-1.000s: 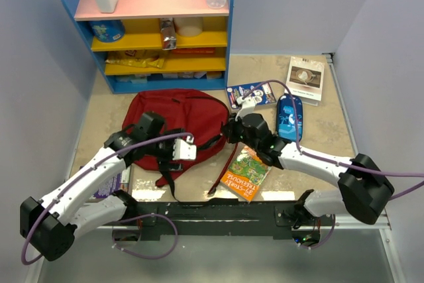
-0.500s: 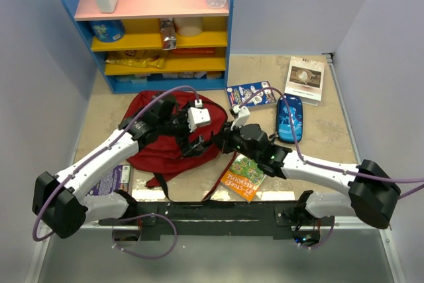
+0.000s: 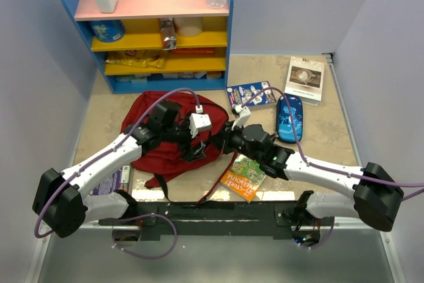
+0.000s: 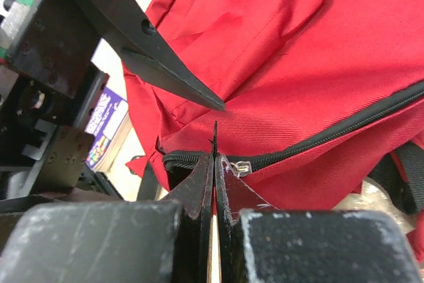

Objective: Pack the student bag
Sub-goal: Unzip the student bag at the center of the board.

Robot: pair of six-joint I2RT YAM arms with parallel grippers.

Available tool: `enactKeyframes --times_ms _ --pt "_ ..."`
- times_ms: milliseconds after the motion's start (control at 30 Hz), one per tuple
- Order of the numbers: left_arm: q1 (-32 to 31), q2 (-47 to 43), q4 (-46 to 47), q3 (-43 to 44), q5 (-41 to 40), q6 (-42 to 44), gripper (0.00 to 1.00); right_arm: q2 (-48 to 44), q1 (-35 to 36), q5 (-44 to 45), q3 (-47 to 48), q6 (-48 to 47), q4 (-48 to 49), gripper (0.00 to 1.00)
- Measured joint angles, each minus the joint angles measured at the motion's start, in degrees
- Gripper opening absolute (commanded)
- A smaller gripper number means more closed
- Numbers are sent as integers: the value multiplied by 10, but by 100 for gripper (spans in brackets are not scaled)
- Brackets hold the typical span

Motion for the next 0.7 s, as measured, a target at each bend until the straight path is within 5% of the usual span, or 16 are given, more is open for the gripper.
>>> enactKeyframes --times_ms 133,233,267,400,700 --pt "-7 0 24 -15 7 -13 78 7 1 -6 0 7 7 0" --pt "-16 0 38 -31 8 -18 47 8 1 -7 0 10 9 0" --pt "-18 0 40 -36 7 -17 29 8 1 -7 0 12 10 0" --pt "-21 -2 52 -47 -7 -10 3 8 2 -7 0 16 10 0" --pt "-21 -13 54 -59 -24 9 0 13 1 13 0 17 6 0"
